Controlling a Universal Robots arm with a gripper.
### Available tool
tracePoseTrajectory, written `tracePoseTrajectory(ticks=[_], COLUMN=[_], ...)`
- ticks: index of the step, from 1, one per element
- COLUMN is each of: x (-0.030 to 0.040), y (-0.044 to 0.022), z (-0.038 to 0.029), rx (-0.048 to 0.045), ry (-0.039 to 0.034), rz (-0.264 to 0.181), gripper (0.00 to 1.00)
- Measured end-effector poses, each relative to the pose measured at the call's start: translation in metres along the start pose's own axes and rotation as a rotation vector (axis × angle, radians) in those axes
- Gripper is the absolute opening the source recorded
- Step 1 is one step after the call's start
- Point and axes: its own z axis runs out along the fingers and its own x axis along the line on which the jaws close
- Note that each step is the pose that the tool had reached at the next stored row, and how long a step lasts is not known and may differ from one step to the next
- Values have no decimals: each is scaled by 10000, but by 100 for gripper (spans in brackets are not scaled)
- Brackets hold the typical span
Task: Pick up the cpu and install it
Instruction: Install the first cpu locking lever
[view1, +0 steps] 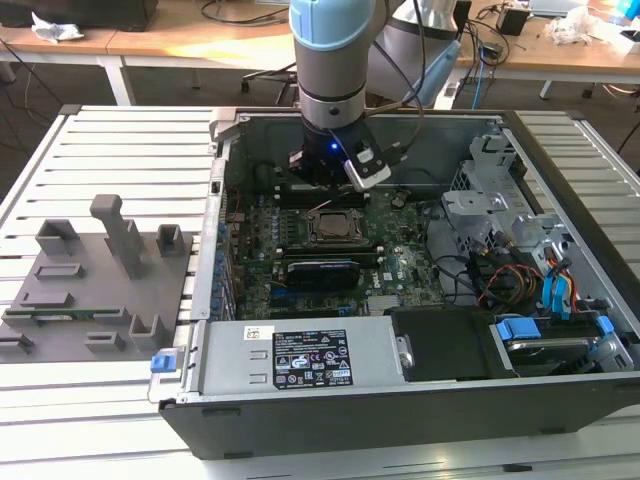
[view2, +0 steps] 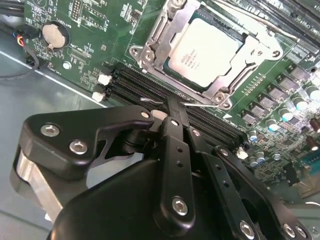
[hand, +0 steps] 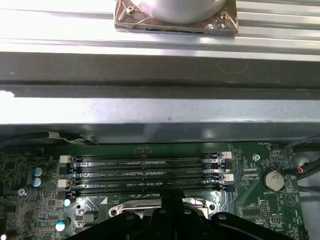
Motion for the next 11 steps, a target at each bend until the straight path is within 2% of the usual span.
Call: tracePoseTrajectory(ticks=[3,7,11], x=[5,8,22], y=[-3,-8,10], z=[18,46,63], rx=[47,135,160], ry=[-92,-265,-319], rz=[433,1247,1497], gripper=[11,11,11])
